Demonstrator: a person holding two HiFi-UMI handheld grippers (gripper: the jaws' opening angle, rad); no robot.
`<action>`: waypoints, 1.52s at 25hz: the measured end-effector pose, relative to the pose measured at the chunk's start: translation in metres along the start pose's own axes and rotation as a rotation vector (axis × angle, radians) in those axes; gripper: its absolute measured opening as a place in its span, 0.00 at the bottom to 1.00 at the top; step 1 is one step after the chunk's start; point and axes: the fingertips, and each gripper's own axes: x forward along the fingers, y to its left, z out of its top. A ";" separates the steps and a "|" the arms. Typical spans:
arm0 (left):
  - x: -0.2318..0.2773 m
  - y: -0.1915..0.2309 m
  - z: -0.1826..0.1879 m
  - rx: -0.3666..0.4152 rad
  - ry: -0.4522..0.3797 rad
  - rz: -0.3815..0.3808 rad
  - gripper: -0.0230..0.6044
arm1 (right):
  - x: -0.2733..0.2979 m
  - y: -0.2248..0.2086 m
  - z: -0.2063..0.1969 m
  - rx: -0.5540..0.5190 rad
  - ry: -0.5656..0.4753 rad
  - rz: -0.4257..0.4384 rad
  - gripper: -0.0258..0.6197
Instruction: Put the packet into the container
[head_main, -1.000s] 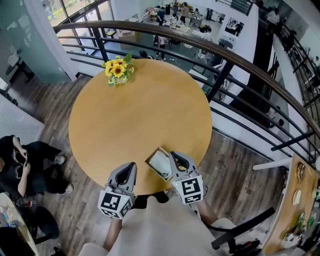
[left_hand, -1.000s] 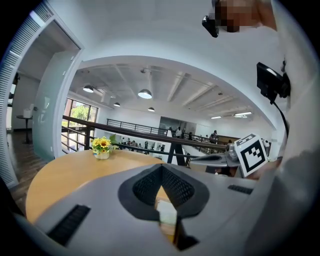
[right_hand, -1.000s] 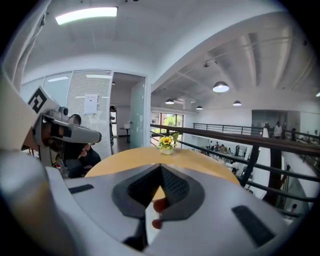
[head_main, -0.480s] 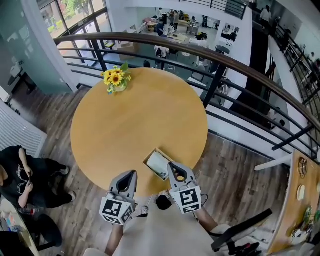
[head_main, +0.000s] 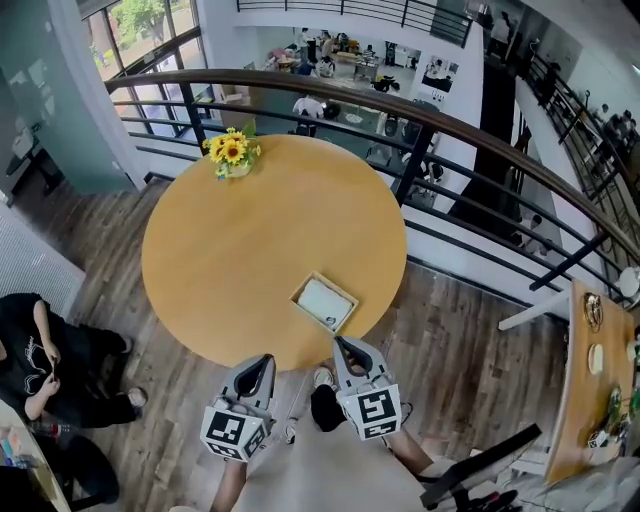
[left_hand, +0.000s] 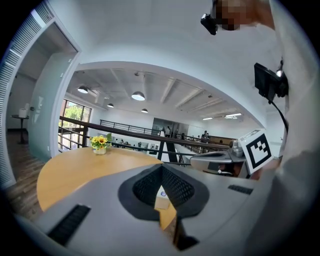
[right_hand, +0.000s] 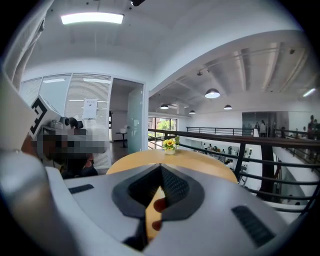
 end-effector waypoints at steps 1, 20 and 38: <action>-0.007 -0.002 -0.002 -0.003 0.000 -0.004 0.05 | -0.006 0.007 -0.002 0.000 0.004 -0.004 0.05; -0.079 -0.023 -0.015 0.024 -0.060 -0.036 0.05 | -0.059 0.084 -0.014 -0.014 -0.032 -0.036 0.05; -0.085 -0.021 -0.017 0.028 -0.070 -0.050 0.04 | -0.063 0.087 -0.015 -0.035 -0.036 -0.073 0.04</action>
